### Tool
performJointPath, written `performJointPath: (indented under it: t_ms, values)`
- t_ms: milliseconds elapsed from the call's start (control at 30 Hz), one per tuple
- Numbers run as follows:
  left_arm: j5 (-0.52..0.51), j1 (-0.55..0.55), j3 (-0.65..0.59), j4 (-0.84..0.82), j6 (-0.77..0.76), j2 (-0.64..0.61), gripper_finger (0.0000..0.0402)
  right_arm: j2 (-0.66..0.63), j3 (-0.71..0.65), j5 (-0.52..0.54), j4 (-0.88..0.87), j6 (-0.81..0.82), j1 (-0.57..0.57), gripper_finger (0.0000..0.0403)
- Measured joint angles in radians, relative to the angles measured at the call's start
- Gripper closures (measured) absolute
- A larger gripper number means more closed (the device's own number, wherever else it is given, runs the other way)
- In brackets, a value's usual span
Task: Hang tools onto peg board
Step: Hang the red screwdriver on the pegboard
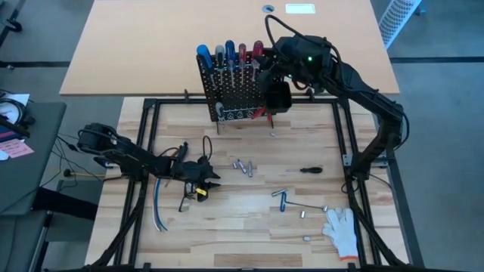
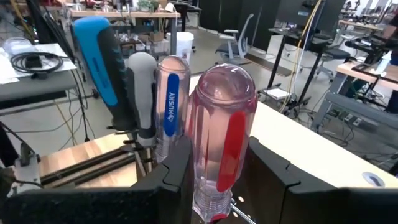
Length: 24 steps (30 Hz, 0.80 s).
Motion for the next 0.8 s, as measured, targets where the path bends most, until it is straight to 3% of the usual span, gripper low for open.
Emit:
performJointPath:
  t_ms: [400,800]
  values:
    - [0.0,0.0,0.0,0.0,0.0,0.0,0.0257,0.077,0.001,-0.01,0.023,-0.001,-0.045,0.028]
    - [0.01,-0.003,0.0,-0.003,-0.001,0.0,0.0257,0.063,0.016,-0.009,-0.009,-0.039,-0.044,0.0192]
